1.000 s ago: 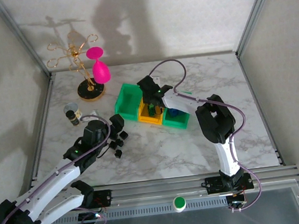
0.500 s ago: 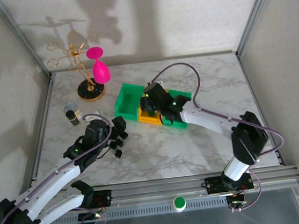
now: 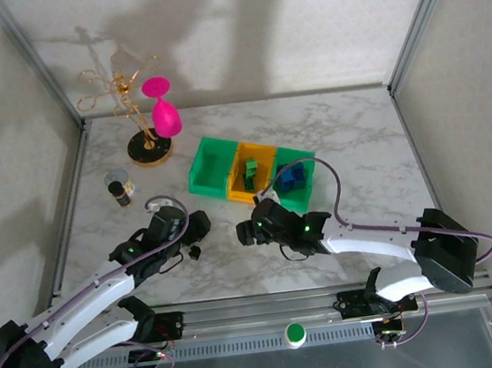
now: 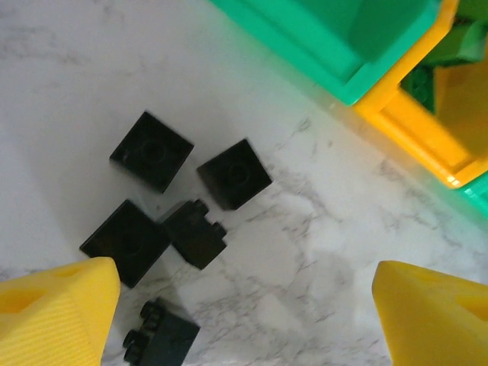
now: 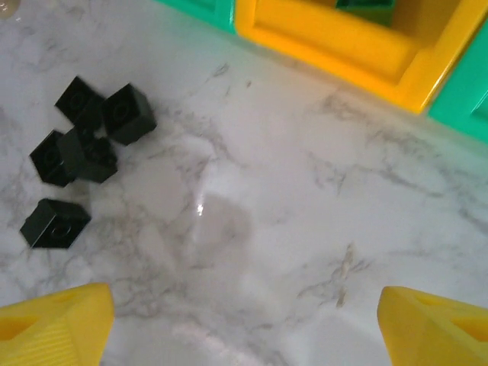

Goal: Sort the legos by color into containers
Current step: Pick up the lego from the middle-left of the table.

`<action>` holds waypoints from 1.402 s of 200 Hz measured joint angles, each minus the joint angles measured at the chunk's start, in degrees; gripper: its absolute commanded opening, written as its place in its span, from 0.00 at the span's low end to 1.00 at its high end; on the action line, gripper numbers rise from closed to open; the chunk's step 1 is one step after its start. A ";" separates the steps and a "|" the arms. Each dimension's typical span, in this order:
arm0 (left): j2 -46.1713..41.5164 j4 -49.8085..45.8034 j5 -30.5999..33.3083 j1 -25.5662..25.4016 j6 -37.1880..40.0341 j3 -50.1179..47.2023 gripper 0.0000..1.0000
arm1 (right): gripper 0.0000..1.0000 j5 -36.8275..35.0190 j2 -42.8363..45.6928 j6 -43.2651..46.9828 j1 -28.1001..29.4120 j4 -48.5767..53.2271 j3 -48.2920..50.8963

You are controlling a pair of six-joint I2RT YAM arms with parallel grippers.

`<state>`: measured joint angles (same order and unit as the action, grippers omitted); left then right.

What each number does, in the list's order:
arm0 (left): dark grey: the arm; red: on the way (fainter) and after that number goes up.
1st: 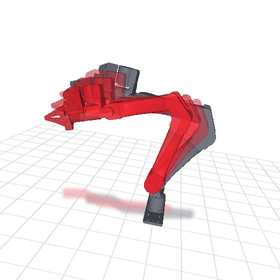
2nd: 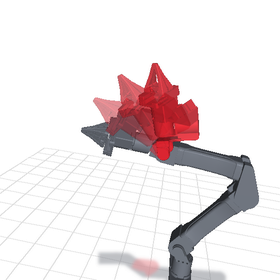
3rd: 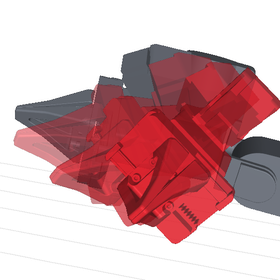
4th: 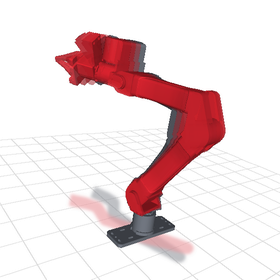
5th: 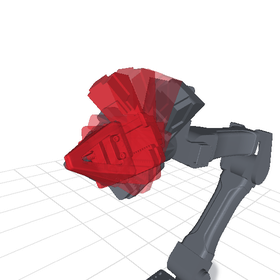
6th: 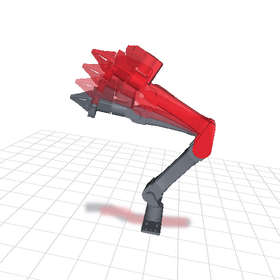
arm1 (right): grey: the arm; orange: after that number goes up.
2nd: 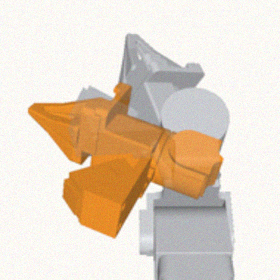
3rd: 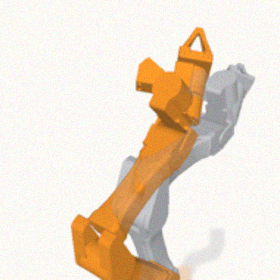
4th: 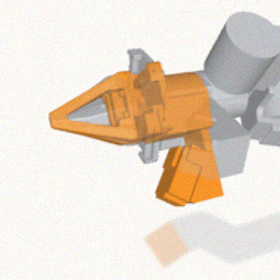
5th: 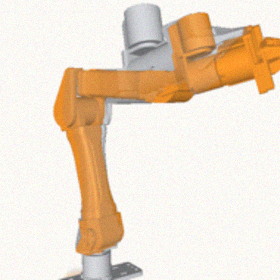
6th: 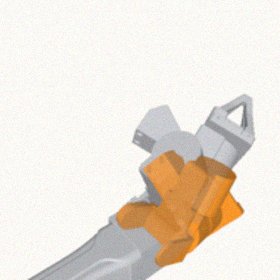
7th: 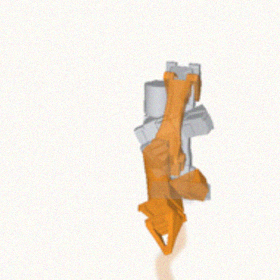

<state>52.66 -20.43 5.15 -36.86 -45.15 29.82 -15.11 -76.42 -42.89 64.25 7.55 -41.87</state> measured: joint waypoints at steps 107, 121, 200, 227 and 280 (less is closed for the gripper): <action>10.91 -1.66 -0.96 -3.69 0.17 -2.40 0.51 | 0.99 -1.73 4.59 -3.69 1.42 -1.90 1.29; 12.35 -1.25 -0.96 -4.17 0.17 -2.40 0.49 | 0.99 -1.84 4.59 -3.93 1.42 -1.42 1.29; 14.36 -0.92 0.79 -6.91 -0.09 -2.40 0.25 | 0.99 -3.30 4.66 -4.50 1.42 0.07 1.27; 14.08 -1.18 0.85 -6.99 -0.09 -2.38 0.23 | 0.99 -3.58 4.98 -5.22 1.42 1.09 1.27; 10.78 -3.91 1.68 -7.32 0.87 2.93 0.24 | 0.99 -4.68 8.41 -8.44 0.31 4.07 1.22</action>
<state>63.44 -24.34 6.83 -44.18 -44.27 32.75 -19.79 -68.01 -51.33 64.55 11.62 -40.64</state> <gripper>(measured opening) 0.266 0.986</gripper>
